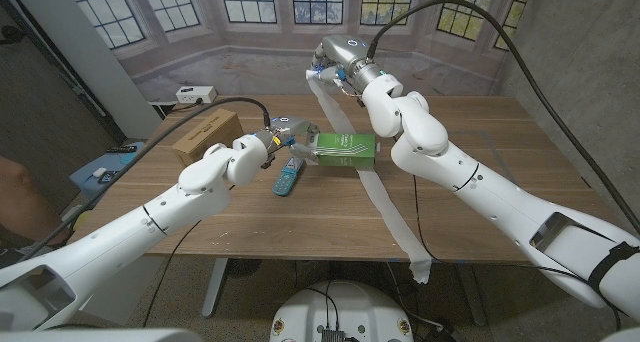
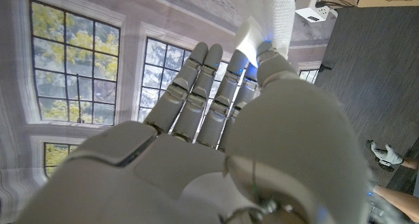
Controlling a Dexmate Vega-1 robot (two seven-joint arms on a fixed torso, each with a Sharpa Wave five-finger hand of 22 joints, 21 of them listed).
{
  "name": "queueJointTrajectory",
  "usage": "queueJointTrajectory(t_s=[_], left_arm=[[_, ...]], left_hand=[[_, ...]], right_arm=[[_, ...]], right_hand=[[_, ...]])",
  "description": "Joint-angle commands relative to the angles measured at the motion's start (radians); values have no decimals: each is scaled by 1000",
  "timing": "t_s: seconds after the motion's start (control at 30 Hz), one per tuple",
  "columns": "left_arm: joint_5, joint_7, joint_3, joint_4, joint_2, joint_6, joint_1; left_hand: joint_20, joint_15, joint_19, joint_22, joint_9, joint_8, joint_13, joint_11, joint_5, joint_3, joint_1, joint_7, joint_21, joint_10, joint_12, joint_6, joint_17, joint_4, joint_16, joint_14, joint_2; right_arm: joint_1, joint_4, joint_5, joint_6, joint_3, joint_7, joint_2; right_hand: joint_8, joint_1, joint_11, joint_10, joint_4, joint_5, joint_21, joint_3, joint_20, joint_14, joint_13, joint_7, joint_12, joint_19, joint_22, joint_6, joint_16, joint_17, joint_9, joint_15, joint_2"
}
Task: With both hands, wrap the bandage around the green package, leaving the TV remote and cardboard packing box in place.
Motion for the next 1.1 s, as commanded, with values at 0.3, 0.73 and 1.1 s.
queueJointTrajectory(t_s=[0.3, 0.73, 1.1], left_arm=[[-20, 19, 20, 49, -18, -27, -36], [-22, 27, 27, 66, -25, -27, -49], [-24, 30, 42, 93, -42, -37, -73]], left_hand=[[0, 4, 1, 3, 5, 111, 3, -6, 5, 5, 35, -10, -1, 16, 1, 76, 2, 5, -9, 6, 56], [1, 7, 1, 3, 4, 113, 5, -3, 5, 4, 31, -6, 0, 16, 0, 75, 4, 6, -9, 6, 57], [2, 6, -1, 3, 3, 115, 6, 0, 5, 4, 30, -8, -1, 19, 0, 75, 4, 6, -10, 6, 57]], right_arm=[[-43, -89, -17, -32, 25, 21, -4], [-89, -162, -23, -63, 47, 48, -15], [-137, -231, -37, -97, 64, 66, -29]], right_hand=[[3, -3, 11, 7, 4, 5, 5, -5, -13, 12, 6, 4, 5, 9, 2, 12, 4, 6, 2, -118, 9], [0, -5, 13, 7, 5, 5, 5, -10, -11, 14, 6, 8, 5, 11, 2, 11, 4, 7, 3, -115, 11], [-1, -7, 19, 9, 5, 6, 5, -13, -9, 14, 7, 14, 6, 12, 2, 14, 2, 7, 3, -115, 14]])
